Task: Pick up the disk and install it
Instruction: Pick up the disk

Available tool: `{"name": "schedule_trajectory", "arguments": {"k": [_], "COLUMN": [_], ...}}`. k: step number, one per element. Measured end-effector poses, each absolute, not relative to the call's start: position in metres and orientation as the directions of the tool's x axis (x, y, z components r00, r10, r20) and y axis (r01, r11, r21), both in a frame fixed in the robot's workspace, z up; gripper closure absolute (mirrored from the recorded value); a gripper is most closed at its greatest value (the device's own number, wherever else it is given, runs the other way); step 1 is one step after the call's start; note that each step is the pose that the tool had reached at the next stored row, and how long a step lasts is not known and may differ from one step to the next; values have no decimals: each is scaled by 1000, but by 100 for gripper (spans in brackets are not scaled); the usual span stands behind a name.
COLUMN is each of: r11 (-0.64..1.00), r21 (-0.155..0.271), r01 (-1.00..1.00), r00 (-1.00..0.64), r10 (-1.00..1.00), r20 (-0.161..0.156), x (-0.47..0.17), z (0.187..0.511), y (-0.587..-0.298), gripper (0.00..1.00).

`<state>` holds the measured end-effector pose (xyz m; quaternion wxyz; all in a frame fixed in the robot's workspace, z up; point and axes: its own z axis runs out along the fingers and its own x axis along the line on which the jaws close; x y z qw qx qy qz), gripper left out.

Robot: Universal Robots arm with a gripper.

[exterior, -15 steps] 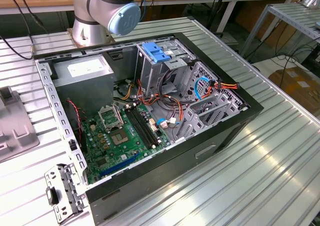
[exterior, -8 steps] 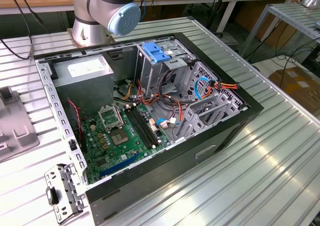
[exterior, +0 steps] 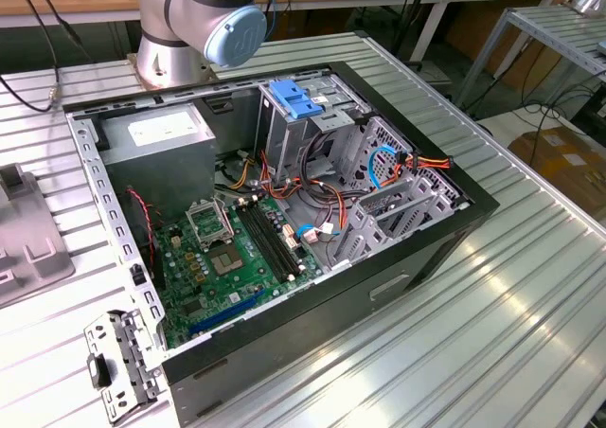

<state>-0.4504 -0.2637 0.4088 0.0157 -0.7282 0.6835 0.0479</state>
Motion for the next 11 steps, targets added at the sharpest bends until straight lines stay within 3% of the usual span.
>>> {"name": "schedule_trajectory", "arguments": {"k": [11], "r11": [-65], "r21": [43], "r01": [-997], "r00": [61], "r10": [-994], "r20": [-91], "x": [-450], "z": [418], "y": [-264], "gripper": [63]}}
